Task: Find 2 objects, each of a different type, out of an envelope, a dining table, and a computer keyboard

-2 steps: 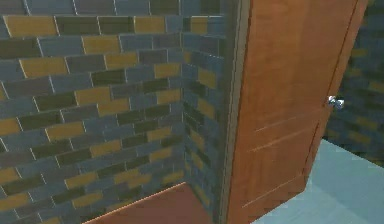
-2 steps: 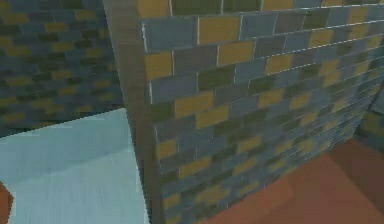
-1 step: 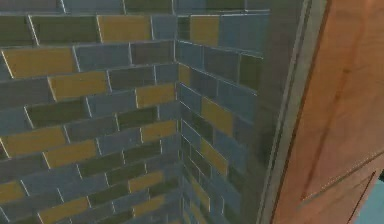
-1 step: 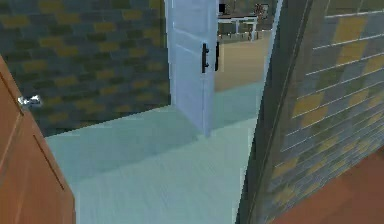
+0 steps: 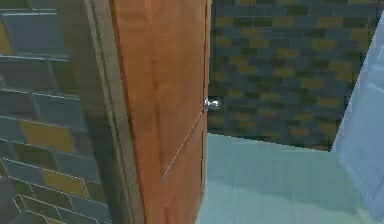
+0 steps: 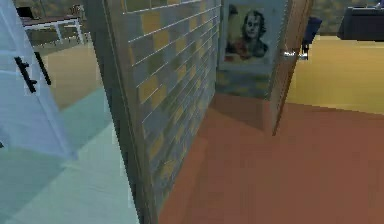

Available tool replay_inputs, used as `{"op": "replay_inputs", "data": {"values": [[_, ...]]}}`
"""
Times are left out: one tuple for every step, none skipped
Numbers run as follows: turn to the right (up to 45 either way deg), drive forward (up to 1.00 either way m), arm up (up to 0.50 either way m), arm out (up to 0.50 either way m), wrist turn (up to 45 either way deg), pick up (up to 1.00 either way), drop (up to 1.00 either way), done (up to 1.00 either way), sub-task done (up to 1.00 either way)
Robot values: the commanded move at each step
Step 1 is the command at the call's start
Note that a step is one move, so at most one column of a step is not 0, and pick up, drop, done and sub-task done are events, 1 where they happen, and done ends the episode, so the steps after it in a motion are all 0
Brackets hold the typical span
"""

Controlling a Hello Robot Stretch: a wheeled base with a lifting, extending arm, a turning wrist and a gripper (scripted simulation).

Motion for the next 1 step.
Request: {"op": "replay_inputs", "data": {"values": [[45.0,0.00,0.00,0.00,0.0,0.00,0.00,0.00,0.00]]}}
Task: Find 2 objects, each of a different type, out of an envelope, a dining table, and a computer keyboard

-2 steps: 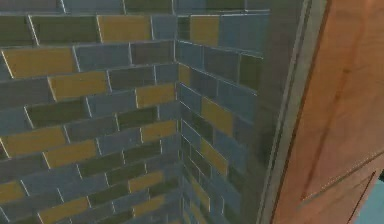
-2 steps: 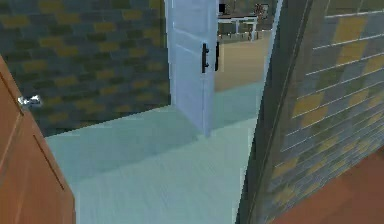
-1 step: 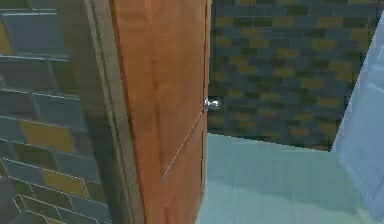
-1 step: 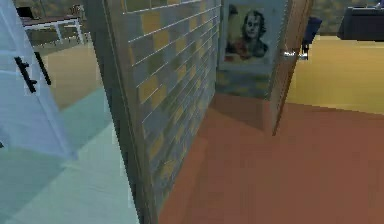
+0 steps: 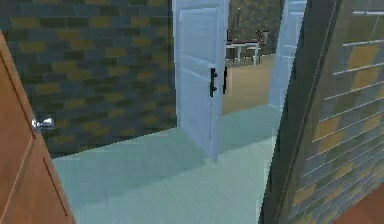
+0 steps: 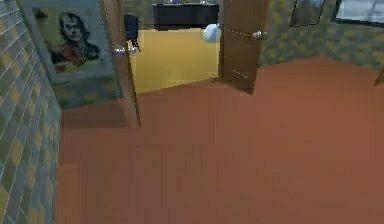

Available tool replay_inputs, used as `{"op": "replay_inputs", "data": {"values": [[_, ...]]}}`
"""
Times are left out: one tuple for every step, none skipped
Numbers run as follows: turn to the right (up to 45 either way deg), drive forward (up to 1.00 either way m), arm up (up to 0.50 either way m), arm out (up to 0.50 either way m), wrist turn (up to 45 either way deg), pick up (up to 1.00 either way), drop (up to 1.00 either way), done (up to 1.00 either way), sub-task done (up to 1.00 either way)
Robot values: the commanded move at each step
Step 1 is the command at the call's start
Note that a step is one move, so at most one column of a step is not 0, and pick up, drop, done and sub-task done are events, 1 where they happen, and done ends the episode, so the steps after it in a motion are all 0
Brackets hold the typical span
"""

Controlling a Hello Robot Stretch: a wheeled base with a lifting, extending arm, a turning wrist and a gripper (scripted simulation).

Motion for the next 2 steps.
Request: {"op": "replay_inputs", "data": {"values": [[0.0,0.85,0.00,0.00,0.0,0.00,0.00,0.00,0.00],[33.0,0.00,0.00,0.00,0.0,0.00,0.00,0.00,0.00]]}}
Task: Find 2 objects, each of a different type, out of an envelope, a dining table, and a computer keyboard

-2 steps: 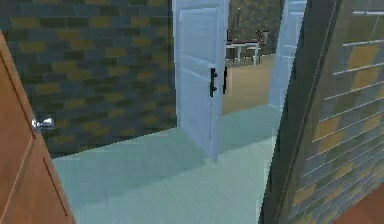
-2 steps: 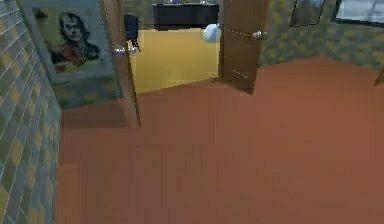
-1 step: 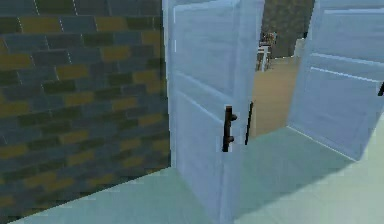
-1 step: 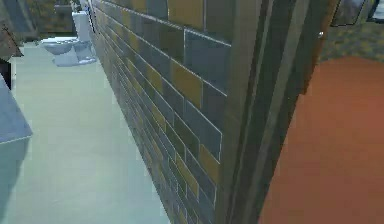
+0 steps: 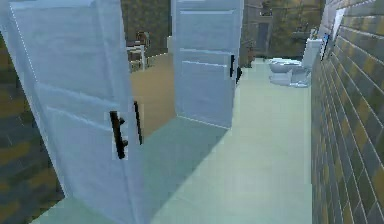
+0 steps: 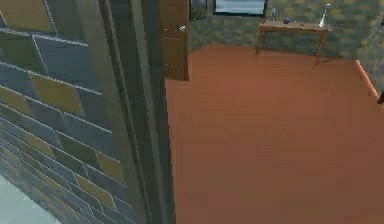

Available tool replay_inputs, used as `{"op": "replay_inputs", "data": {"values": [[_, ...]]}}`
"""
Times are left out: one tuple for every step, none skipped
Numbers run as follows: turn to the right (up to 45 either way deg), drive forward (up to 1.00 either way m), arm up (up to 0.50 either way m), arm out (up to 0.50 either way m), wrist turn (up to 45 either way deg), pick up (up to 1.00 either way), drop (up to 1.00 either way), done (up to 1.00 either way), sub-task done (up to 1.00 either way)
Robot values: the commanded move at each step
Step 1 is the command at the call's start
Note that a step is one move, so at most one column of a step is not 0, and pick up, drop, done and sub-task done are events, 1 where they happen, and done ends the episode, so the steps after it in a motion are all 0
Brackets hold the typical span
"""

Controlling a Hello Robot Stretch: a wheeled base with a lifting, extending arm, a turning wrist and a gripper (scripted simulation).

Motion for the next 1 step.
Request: {"op": "replay_inputs", "data": {"values": [[0.0,1.00,0.00,0.00,0.0,0.00,0.00,0.00,0.00]]}}
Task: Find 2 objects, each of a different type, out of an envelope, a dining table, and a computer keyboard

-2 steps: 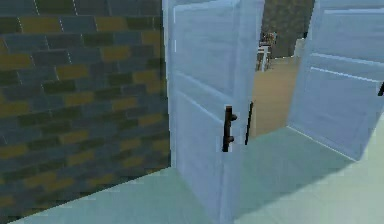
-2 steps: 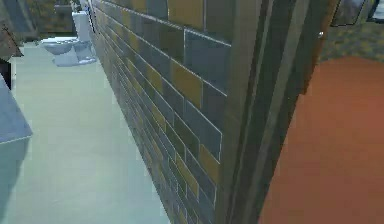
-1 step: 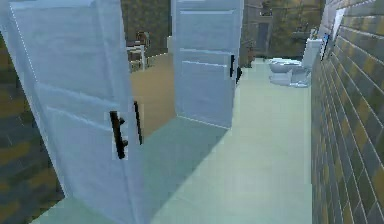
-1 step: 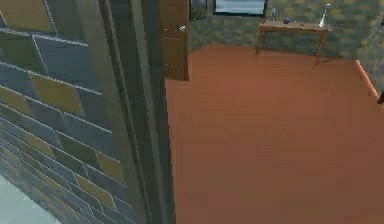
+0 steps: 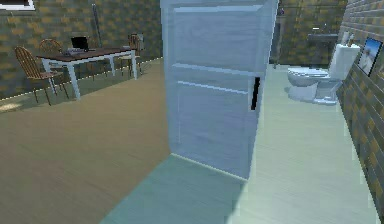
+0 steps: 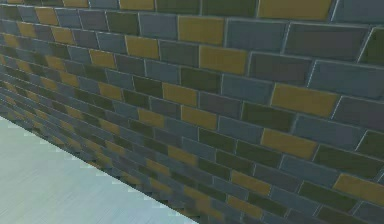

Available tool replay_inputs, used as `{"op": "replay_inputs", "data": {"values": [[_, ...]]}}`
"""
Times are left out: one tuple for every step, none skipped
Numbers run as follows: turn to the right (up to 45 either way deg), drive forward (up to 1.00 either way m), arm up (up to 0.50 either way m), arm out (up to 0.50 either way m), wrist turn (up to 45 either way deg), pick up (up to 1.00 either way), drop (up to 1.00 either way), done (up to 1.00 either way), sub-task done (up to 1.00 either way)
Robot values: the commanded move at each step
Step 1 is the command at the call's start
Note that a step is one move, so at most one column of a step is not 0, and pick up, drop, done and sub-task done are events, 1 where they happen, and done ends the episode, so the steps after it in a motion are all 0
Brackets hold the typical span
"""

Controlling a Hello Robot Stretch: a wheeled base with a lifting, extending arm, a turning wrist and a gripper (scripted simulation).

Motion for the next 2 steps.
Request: {"op": "replay_inputs", "data": {"values": [[9.0,0.00,0.00,0.00,0.0,0.00,0.00,0.00,0.00],[0.0,0.35,0.00,0.00,0.0,0.00,0.00,0.00,0.00]]}}
